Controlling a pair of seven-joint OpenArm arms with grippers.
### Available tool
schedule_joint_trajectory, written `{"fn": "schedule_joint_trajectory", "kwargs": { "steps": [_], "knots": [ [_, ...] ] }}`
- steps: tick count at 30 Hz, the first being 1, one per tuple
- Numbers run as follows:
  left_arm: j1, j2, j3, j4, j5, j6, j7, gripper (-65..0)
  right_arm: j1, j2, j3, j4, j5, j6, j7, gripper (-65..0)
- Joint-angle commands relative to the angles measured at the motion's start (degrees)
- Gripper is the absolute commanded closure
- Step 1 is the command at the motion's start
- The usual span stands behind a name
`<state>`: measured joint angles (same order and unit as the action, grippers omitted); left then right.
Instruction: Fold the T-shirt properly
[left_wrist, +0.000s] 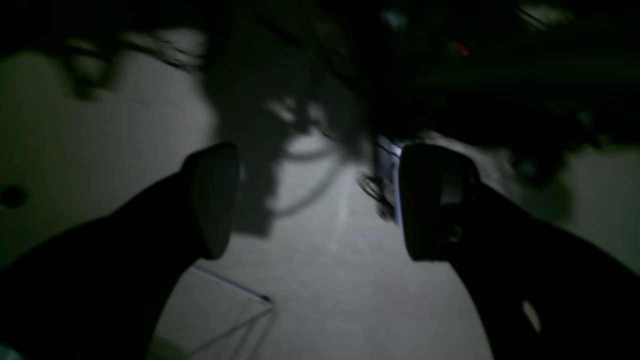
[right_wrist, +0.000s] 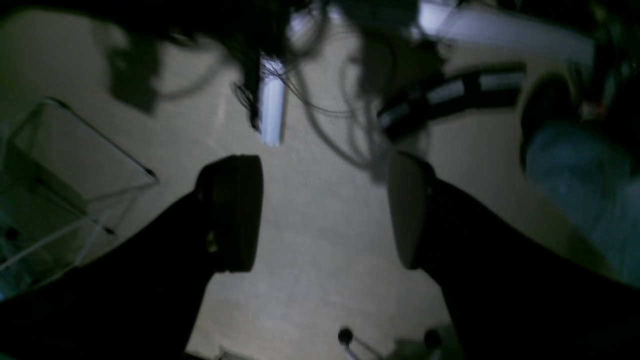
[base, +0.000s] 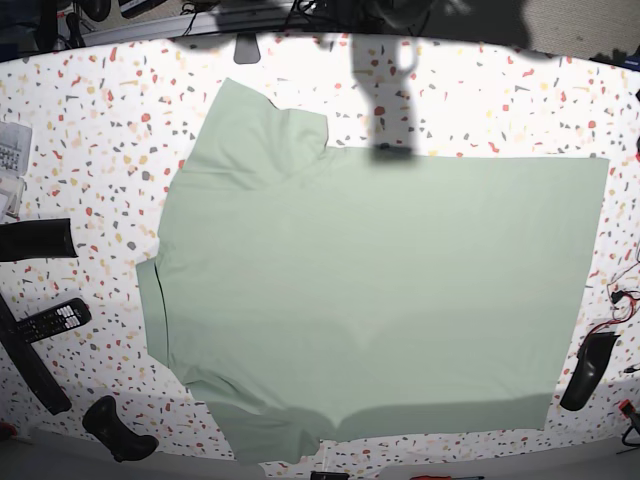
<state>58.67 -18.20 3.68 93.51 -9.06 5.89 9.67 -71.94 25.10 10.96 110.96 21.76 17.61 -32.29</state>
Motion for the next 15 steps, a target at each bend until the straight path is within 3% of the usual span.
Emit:
{"fn": "schedule_joint_trajectory", "kwargs": {
  "steps": [1, 9, 13, 15],
  "knots": [
    [2.0, -0.1, 0.0, 2.8, 0.3, 0.4, 0.3, -44.6, -1.4, 0.9, 1.3, 2.6, 1.2, 0.8, -0.2, -38.1],
    [3.4, 0.1, -0.7, 14.6, 7.8, 1.8, 5.0, -44.6, -1.1, 4.0, 9.0, 13.0, 3.2, 2.6, -0.6, -38.1],
    [3.4, 0.0, -0.7, 18.3, 9.1, 5.5, 7.1, -44.6, 1.0, 4.9, 11.2, 15.7, 3.2, 2.6, -0.7, -38.1],
    [3.2, 0.1, -0.7, 20.7, 9.1, 5.7, 8.1, -44.6, 3.1, 5.2, 11.3, 16.5, 3.2, 2.6, -1.3, -38.1]
  ]
}}
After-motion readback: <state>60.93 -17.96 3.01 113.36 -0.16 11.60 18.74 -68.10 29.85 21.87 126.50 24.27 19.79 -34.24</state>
